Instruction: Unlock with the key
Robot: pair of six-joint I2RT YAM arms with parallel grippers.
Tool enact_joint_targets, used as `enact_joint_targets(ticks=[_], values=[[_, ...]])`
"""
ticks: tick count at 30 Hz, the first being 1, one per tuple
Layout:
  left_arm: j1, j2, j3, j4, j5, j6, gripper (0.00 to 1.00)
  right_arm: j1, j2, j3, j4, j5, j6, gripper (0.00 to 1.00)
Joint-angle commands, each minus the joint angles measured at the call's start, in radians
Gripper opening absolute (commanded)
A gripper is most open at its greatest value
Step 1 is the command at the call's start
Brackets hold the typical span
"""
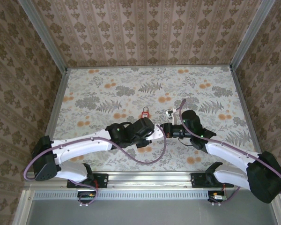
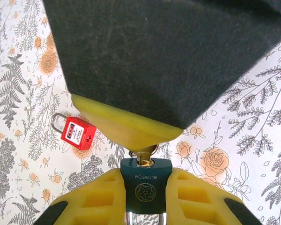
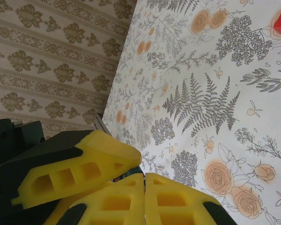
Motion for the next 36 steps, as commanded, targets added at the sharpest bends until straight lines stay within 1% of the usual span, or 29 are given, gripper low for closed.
enact_joint_targets(ticks=[1,6,12,18,26,29,31,34,36], values=[[-0.005,-0.023,0.0,0.138,-0.045,0.035,0.17,0.01,-0.011,0.039,0.024,-0.07,0.038,0.08],[-0.008,-0.025,-0.008,0.194,-0.113,0.079,0.17,0.028,-0.02,0.057,-0.006,-0.056,0.062,0.07],[-0.01,-0.012,-0.011,0.274,-0.199,0.162,0.17,0.039,-0.011,0.079,-0.065,-0.026,0.097,0.05],[-0.011,-0.025,-0.041,0.373,-0.263,0.211,0.16,0.04,-0.002,0.069,-0.059,0.006,0.15,0.05],[-0.024,-0.034,-0.072,0.471,-0.309,0.264,0.16,0.042,0.02,0.07,0.001,0.017,0.222,0.05],[-0.026,-0.033,-0.074,0.474,-0.311,0.269,0.16,0.043,0.017,0.079,-0.009,0.017,0.22,0.06],[-0.027,-0.033,-0.075,0.469,-0.308,0.266,0.16,0.044,0.009,0.082,-0.024,0.018,0.212,0.07],[-0.026,-0.036,-0.077,0.455,-0.302,0.253,0.16,0.042,-0.005,0.094,-0.08,0.032,0.179,0.14],[-0.027,-0.038,-0.076,0.431,-0.286,0.23,0.16,0.039,-0.02,0.105,-0.126,0.045,0.145,0.2]])
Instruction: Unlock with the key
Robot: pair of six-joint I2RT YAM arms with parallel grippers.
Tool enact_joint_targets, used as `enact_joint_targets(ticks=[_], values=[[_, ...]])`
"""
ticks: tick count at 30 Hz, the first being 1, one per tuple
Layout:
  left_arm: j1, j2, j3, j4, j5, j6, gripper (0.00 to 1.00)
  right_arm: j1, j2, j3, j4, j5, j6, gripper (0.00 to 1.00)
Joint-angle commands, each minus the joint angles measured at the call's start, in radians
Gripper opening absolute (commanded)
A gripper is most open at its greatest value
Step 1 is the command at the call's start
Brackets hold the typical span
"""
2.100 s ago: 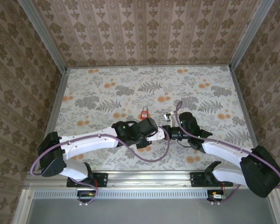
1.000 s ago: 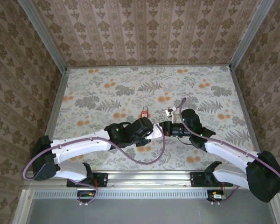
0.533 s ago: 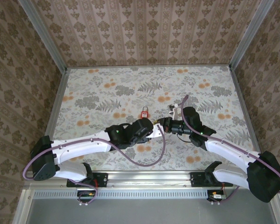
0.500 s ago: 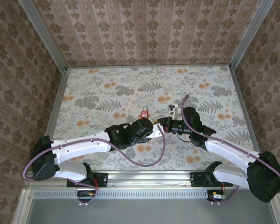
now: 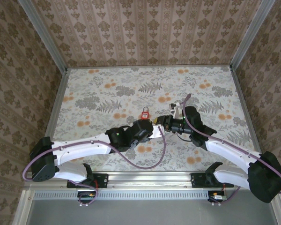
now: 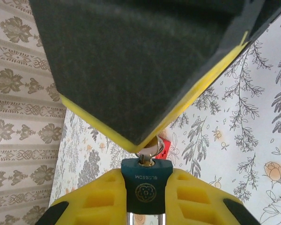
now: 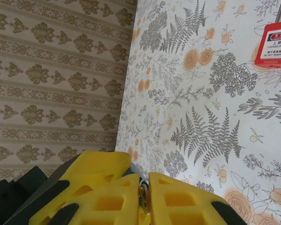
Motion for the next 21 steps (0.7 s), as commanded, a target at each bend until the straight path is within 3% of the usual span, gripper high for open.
enact_joint_targets(ticks=[1,12,21], values=[[-0.005,-0.011,0.02,0.135,-0.016,-0.026,0.16,0.036,-0.032,0.034,-0.125,-0.085,-0.055,0.21],[0.017,-0.027,0.057,-0.086,0.163,-0.177,0.17,-0.002,-0.081,0.059,-0.227,-0.086,-0.181,0.37],[0.033,-0.057,0.099,-0.169,0.311,-0.256,0.19,-0.03,-0.08,0.025,-0.191,-0.118,-0.225,0.39]])
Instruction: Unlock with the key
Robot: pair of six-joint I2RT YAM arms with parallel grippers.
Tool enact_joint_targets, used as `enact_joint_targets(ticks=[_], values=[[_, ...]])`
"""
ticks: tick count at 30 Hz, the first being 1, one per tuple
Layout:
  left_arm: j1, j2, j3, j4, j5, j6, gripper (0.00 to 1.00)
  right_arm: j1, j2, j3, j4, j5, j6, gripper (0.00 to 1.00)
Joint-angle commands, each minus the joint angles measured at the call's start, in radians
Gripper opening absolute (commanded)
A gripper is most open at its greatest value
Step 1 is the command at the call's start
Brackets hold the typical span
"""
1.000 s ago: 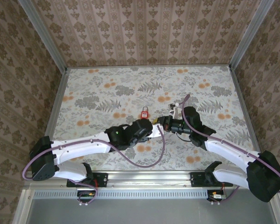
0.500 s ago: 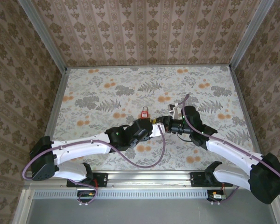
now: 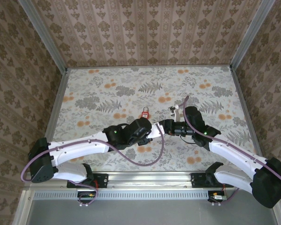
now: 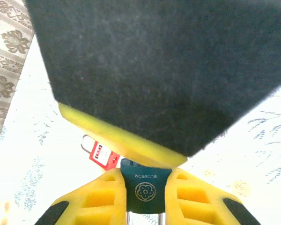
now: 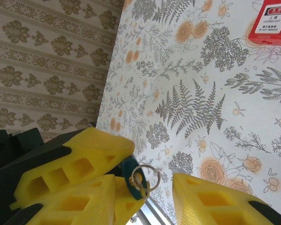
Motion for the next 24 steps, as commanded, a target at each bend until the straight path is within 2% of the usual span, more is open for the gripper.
enact_joint_targets(ticks=[1,11,19,24], values=[[0.01,-0.031,0.063,-0.046,0.093,-0.063,0.19,-0.007,-0.013,-0.004,0.029,-0.049,-0.031,0.39],[0.014,-0.007,0.086,-0.054,0.15,-0.078,0.22,-0.009,-0.014,-0.031,0.099,-0.112,-0.008,0.38],[0.023,-0.002,0.095,-0.039,0.172,-0.075,0.22,-0.008,-0.004,-0.035,0.138,-0.149,0.0,0.29],[0.034,0.005,0.096,-0.033,0.201,-0.074,0.23,-0.008,0.009,-0.042,0.167,-0.177,0.008,0.28]])
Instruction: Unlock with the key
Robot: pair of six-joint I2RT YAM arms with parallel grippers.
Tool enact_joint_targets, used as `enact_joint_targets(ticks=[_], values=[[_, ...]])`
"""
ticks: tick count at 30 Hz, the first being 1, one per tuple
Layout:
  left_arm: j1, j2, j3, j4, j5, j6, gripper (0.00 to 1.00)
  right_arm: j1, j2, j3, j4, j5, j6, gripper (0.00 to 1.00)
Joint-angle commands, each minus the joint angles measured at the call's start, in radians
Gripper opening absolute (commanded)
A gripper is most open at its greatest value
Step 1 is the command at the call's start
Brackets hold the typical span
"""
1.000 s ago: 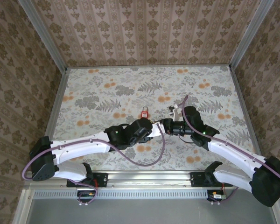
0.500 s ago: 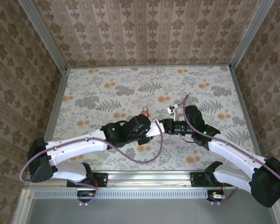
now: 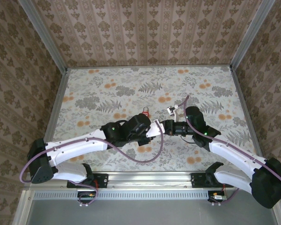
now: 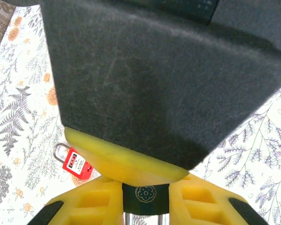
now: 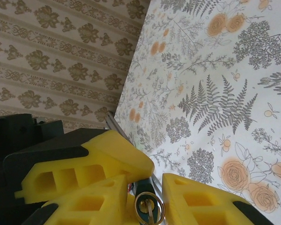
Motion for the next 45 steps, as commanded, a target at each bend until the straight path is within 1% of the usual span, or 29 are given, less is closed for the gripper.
enact_joint_targets(ticks=[1,4,8,15,24,27,29,37,42,45], values=[[0.016,0.008,0.042,0.034,0.062,-0.019,0.24,0.002,0.01,-0.014,0.066,-0.061,0.008,0.28],[0.033,0.007,0.041,0.029,0.078,-0.018,0.24,0.002,0.01,-0.017,0.077,-0.081,0.009,0.27],[0.043,0.002,0.04,0.03,0.085,-0.014,0.24,0.003,0.014,-0.018,0.075,-0.092,0.004,0.23],[0.05,0.008,0.044,0.026,0.091,-0.011,0.25,0.008,0.028,-0.014,0.075,-0.101,-0.003,0.21],[0.05,0.018,0.054,0.015,0.099,-0.011,0.26,0.018,0.038,-0.014,0.083,-0.104,-0.012,0.23],[0.049,0.021,0.055,0.017,0.098,-0.011,0.26,0.02,0.033,-0.009,0.071,-0.095,-0.022,0.21],[0.05,0.024,0.056,0.016,0.097,-0.011,0.27,0.021,0.03,-0.011,0.067,-0.084,-0.026,0.17],[0.048,0.028,0.058,0.009,0.094,-0.013,0.34,0.023,-0.006,-0.02,0.036,-0.036,-0.04,0.16],[0.044,0.03,0.059,0.001,0.083,-0.013,0.42,0.022,-0.018,-0.02,0.018,-0.007,-0.045,0.15],[0.04,0.022,0.054,-0.002,0.067,-0.013,0.49,0.022,-0.02,-0.016,-0.015,0.022,-0.062,0.15]])
